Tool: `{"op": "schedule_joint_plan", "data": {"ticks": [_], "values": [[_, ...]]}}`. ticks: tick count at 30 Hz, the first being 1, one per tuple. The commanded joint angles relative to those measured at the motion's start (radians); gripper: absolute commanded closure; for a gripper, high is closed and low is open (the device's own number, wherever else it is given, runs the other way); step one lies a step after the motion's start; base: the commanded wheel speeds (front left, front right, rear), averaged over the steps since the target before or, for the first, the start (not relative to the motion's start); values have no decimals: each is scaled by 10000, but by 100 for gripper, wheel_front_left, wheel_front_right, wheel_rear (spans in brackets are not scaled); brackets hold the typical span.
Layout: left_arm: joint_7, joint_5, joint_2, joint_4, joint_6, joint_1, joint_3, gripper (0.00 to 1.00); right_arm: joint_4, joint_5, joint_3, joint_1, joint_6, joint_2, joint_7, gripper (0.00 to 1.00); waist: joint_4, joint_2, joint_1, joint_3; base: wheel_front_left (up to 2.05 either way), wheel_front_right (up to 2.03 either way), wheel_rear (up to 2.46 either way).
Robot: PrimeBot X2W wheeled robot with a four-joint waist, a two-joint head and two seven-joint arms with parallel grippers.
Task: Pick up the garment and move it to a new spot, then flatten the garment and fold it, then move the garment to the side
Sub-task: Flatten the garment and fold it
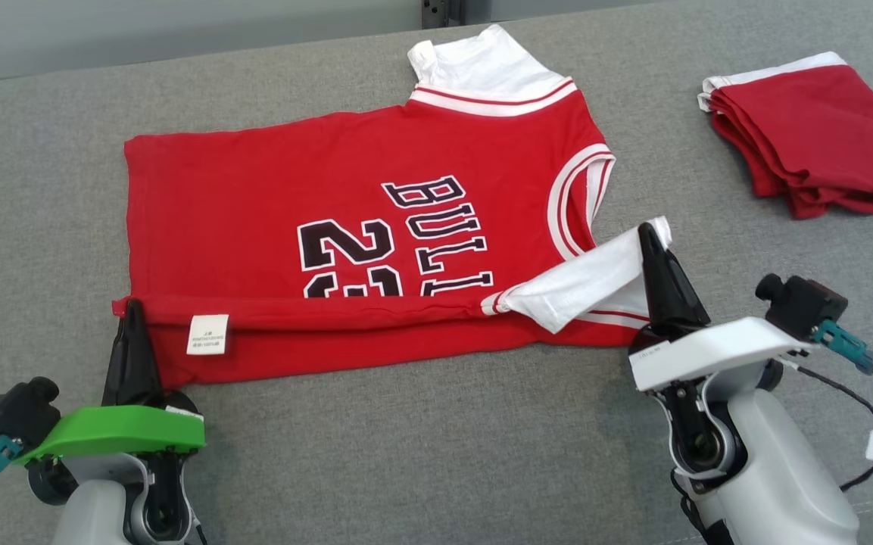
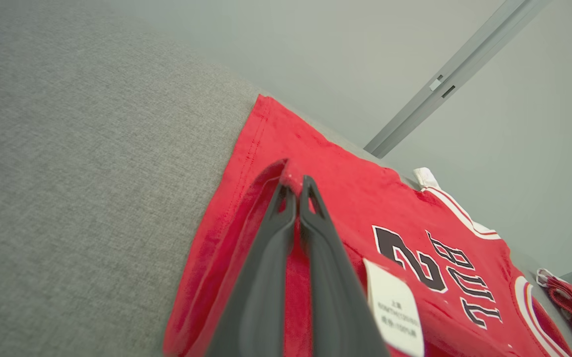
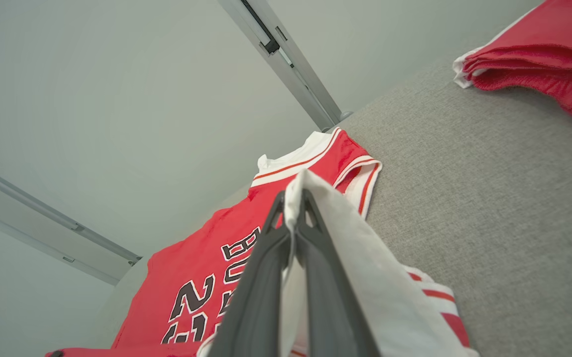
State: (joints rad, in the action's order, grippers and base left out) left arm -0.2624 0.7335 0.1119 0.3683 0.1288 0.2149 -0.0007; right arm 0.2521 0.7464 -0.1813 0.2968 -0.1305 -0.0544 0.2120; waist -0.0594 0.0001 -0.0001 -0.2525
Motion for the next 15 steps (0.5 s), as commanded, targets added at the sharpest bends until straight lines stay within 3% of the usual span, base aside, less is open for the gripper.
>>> {"op": "schedule_joint_plan", "data": {"ticks": [1,15], "values": [[-30,-120,57,234,25,318,11,100,303,96,-128,351,-3,-11,60,100,-31,-1,1,-243,0,0,0],[-30,-352,-40,1485,25,1519,25,100,3425,57,-704,2922,-3,-26,392,100,199,-1,1,-602,0,0,0]]}}
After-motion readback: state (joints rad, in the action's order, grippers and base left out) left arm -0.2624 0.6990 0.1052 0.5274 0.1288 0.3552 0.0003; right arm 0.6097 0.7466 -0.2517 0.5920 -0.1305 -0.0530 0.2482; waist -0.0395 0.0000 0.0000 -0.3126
